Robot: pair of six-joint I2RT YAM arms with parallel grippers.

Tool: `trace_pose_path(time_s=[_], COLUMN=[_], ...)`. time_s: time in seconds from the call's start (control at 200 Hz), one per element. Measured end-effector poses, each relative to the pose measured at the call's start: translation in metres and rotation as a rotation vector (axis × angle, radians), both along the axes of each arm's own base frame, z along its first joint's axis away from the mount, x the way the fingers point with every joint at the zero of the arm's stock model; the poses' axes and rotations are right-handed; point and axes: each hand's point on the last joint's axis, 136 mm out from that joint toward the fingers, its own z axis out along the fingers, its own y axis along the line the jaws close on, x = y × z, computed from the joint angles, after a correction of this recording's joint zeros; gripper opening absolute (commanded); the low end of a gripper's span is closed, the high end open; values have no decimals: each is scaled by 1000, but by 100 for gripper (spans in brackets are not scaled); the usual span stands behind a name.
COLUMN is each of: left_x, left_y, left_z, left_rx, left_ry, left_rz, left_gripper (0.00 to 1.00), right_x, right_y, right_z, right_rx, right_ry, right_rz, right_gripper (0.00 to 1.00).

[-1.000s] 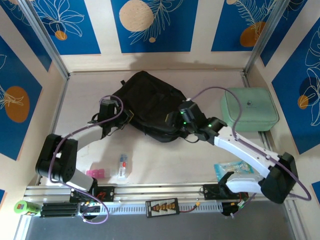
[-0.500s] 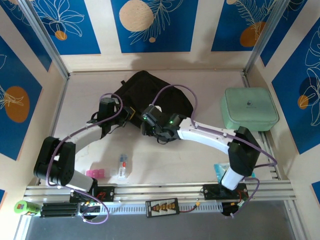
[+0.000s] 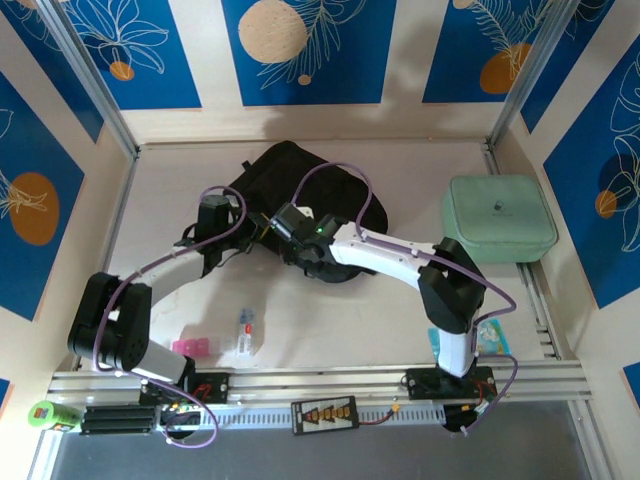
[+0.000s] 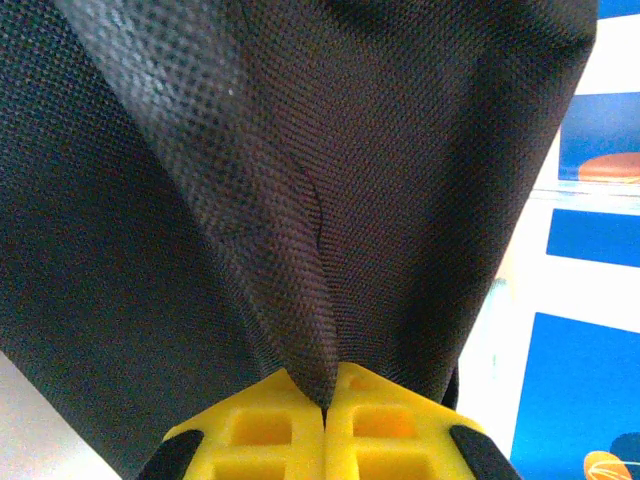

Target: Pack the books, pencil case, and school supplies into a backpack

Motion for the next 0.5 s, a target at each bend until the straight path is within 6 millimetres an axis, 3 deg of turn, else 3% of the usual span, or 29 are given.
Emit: trace_pose_path(time_s=[0.15, 0.355, 0.5], left_x=[0, 0, 0], left_y=[0, 0, 0], left_z=[0, 0, -1], left_rx=[0, 0, 1], left_ry=[0, 0, 2], left_rz=[0, 0, -1], left_gripper=[0, 0, 0], right_x=[3, 5, 6], right_y=[0, -2, -4], right_z=[-3, -4, -5], right_rx=[-16, -29, -38], right_ry=[7, 8, 5], right_rz=[-4, -7, -13], right_gripper=[30, 9, 2])
